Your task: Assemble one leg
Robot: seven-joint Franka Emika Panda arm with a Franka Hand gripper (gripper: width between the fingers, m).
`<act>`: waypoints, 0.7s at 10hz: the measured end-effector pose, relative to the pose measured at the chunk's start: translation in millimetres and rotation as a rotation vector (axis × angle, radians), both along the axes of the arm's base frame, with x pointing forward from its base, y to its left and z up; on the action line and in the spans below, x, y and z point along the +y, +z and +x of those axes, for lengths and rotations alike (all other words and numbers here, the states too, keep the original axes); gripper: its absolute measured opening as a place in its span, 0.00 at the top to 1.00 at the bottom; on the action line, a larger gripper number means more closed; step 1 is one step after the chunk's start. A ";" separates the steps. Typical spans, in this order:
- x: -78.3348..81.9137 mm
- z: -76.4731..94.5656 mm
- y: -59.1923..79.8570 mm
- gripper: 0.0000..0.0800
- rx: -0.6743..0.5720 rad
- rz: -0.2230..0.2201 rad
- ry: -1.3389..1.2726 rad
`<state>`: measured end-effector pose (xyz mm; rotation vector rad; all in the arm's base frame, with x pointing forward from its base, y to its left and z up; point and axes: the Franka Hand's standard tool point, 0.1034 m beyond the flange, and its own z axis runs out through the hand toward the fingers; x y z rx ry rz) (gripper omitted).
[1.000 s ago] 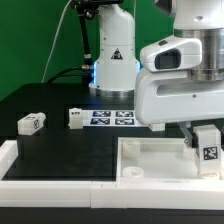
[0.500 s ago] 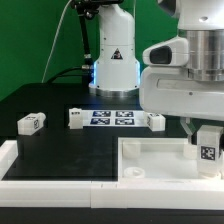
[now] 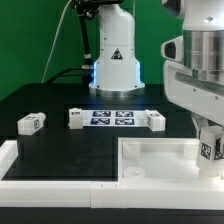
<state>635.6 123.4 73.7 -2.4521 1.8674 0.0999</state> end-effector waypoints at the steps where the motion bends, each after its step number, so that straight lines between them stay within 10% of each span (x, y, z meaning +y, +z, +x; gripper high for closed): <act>1: -0.5 0.5 -0.3 0.64 0.011 0.009 -0.131; 5: -0.2 0.7 -0.3 0.62 0.018 0.021 -0.204; 7: 0.4 1.2 0.4 0.26 0.006 0.022 -0.116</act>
Offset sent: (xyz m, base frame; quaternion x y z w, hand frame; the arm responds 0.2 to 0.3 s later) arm 0.0000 0.0000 0.0000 0.0000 0.0000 0.1790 0.9838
